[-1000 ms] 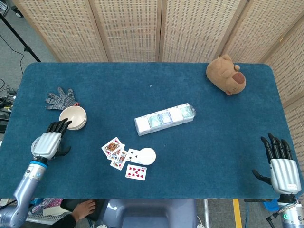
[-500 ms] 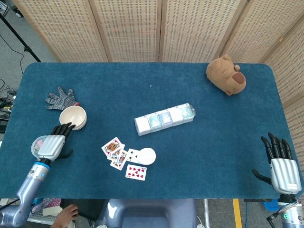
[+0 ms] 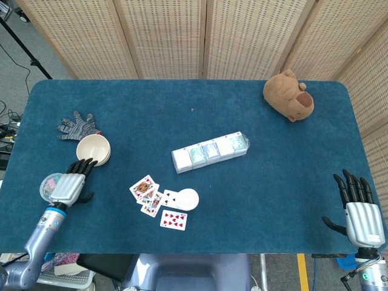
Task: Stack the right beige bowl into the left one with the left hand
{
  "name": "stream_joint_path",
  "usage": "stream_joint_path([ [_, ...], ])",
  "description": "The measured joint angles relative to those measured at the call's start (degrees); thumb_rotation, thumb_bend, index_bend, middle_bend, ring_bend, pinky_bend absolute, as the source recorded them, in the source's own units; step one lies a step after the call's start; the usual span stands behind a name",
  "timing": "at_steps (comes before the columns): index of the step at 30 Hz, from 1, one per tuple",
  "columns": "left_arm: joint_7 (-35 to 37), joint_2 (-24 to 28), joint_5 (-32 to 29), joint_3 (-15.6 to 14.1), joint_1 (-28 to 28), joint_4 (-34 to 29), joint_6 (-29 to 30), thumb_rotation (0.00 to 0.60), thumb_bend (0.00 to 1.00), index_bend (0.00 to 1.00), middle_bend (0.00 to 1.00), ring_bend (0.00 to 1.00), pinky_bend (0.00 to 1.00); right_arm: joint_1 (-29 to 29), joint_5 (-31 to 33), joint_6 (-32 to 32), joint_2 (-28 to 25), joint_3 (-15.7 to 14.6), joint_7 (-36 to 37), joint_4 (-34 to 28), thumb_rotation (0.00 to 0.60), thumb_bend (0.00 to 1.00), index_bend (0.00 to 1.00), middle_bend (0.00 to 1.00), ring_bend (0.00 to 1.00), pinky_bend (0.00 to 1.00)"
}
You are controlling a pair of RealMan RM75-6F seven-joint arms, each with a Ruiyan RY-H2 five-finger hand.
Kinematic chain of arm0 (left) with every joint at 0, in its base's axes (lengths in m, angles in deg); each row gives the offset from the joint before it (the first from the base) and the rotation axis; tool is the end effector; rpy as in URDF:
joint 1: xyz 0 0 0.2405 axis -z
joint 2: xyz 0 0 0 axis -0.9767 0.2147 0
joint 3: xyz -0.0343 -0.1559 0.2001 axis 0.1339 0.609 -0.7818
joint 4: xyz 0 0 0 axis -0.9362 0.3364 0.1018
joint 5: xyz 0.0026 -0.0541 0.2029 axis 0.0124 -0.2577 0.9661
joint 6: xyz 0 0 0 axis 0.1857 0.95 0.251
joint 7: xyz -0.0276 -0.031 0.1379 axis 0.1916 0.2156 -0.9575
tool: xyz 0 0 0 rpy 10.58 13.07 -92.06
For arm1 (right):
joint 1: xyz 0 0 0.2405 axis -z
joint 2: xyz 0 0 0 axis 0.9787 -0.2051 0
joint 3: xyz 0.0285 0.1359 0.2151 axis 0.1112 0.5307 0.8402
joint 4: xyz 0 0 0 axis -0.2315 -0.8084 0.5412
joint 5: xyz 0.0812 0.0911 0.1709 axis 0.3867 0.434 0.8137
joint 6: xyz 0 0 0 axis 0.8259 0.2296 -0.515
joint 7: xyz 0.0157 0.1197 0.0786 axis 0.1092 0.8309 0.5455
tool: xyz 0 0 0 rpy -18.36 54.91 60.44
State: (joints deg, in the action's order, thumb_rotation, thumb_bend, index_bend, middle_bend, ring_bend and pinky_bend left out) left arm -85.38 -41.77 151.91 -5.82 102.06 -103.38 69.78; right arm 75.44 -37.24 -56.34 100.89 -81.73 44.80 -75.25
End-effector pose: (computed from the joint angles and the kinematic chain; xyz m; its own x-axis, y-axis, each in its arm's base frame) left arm -0.2982 0.2814 0.0363 0.3906 0.3430 0.8543 0.9195 -0.1004 -0.3801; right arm -0.3061 -0.1758 0.1501 0.4243 0.0708 0.9028 -0.9055 0.0239 0.4237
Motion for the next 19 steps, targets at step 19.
stream_joint_path([
  [19,0.38,7.35,7.18,-0.37,-7.53,-10.79,18.45,0.600,0.23,0.00,0.00,0.00,0.00,0.21,-1.16,-1.19,-0.34,0.01,0.83,-0.37,0.600,0.00,0.00,0.00,0.00,0.00],
])
